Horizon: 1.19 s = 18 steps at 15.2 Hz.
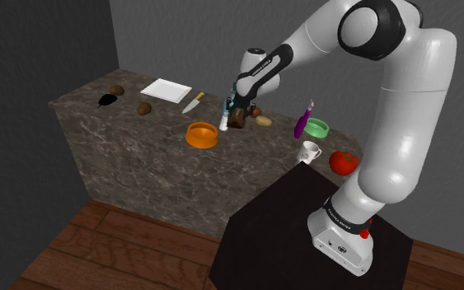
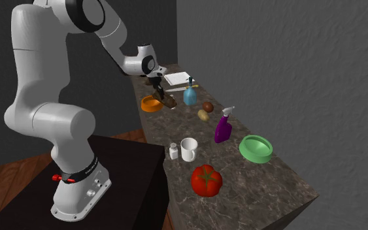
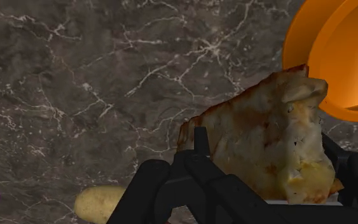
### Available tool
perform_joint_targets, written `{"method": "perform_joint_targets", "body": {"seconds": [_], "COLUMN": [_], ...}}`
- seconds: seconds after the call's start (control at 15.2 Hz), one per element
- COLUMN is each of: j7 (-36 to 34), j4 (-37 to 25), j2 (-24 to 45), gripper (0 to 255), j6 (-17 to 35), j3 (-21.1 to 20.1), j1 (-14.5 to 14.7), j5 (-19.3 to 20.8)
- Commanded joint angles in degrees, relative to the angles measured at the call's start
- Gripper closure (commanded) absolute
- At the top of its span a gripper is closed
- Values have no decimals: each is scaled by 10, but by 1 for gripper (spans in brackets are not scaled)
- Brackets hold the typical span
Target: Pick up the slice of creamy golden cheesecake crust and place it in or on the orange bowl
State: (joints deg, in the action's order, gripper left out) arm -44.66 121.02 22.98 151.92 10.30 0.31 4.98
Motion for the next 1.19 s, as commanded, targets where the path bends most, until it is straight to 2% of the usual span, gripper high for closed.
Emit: {"method": "perform_joint_targets", "body": {"seconds": [0.0, 0.73, 1.12], "j7": [-29, -141, -146], "j4": [-22, -207, -211], "j2": [12, 113, 141], "gripper": [255, 255, 255], "j6": [-12, -111, -86], "j3": [-3, -23, -24], "j1": [22, 111, 111], "j5": [4, 9, 8]}}
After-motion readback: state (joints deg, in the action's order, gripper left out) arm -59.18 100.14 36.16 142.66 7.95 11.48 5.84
